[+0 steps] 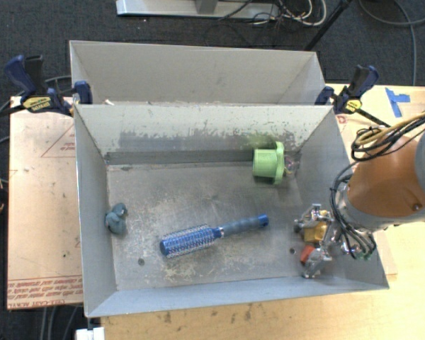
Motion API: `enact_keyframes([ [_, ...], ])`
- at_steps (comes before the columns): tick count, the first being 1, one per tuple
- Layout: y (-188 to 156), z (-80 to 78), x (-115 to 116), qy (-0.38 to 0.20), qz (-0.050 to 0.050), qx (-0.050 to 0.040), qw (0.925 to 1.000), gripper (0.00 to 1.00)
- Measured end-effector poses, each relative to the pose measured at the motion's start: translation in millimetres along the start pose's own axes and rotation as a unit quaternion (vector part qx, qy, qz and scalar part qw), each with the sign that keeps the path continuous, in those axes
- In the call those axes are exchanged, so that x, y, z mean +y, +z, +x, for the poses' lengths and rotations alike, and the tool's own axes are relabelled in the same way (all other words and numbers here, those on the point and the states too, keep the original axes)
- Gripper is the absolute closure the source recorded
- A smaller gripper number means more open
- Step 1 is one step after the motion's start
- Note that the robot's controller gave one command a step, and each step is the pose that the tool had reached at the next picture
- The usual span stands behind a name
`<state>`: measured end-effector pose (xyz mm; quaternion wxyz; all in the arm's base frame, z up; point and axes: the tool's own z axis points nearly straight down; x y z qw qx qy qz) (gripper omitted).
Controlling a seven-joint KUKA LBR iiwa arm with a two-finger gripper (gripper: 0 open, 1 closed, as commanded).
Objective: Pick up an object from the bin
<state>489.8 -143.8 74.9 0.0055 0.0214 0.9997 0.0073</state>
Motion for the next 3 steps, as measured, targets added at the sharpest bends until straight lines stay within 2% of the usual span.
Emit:
enact_keyframes([
  [1, 0, -7.2, -2, -0.177, 0.008, -0.0030, 0.9842, 0.00],
  [2, 0, -4.8, -1, -0.179, 0.006, 0.0029, 0.9838, 1.00],
  [3, -128, -1.8, 22, -0.171, 0.007, 0.0018, 0.9853, 1.00],
])
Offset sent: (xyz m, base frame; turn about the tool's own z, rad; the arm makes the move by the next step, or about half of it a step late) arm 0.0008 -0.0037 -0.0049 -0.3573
